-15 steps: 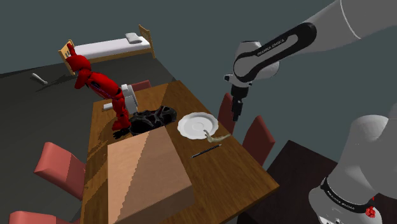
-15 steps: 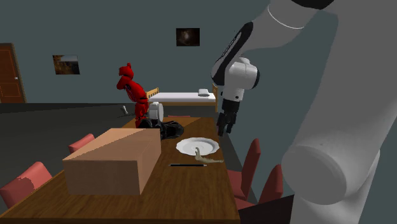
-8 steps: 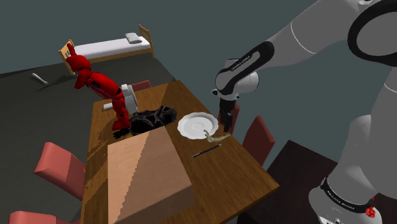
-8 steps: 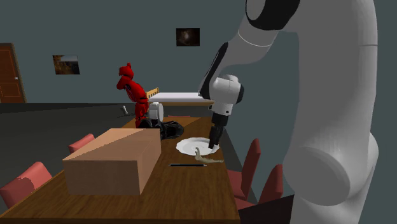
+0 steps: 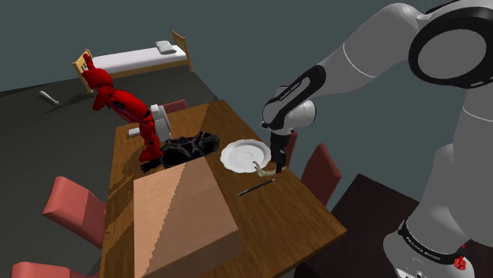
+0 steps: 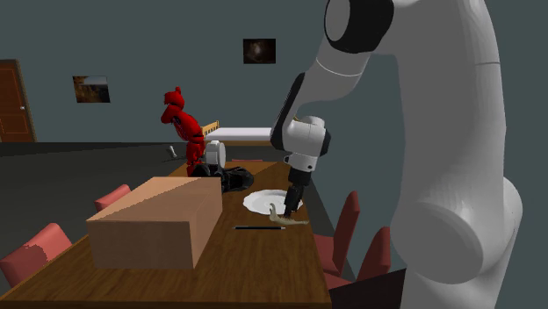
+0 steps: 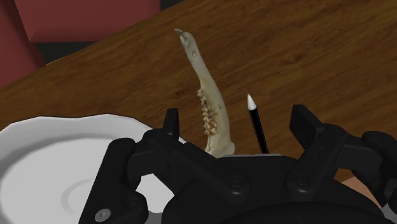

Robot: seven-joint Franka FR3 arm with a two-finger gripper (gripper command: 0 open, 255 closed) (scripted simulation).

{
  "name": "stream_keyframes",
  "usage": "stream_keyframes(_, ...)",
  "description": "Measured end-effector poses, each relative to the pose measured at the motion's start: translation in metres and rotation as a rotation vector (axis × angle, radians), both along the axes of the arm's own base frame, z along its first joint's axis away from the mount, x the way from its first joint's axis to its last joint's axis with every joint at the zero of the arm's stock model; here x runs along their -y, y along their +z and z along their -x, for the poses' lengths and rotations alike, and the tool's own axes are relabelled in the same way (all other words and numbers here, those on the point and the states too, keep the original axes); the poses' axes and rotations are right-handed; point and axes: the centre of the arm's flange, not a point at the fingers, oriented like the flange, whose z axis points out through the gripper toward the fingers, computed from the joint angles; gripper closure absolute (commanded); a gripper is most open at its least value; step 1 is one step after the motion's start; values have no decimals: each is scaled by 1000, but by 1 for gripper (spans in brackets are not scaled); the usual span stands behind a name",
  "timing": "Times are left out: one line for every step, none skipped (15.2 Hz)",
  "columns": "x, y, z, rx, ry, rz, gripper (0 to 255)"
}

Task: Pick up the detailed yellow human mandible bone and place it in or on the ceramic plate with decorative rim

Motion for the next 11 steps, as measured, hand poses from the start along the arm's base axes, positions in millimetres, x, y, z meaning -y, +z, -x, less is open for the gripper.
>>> stream_keyframes(-1,-2,0,0,0,0,0)
stream_keyframes(-1,-3,0,0,0,0,0)
stream_keyframes(-1,-3,0,0,0,0,0)
stream_keyframes(-1,-3,0,0,0,0,0)
stream_keyframes(-1,-3,0,0,0,0,0)
stream_keyframes(-1,-3,0,0,0,0,0)
stream_keyframes(-1,-3,0,0,0,0,255)
stream_keyframes(-1,-3,0,0,0,0,255)
stream_keyframes(-1,-3,0,0,0,0,255)
stream_keyframes(-1,-3,0,0,0,0,255)
stream_keyframes(-1,-3,0,0,0,0,255)
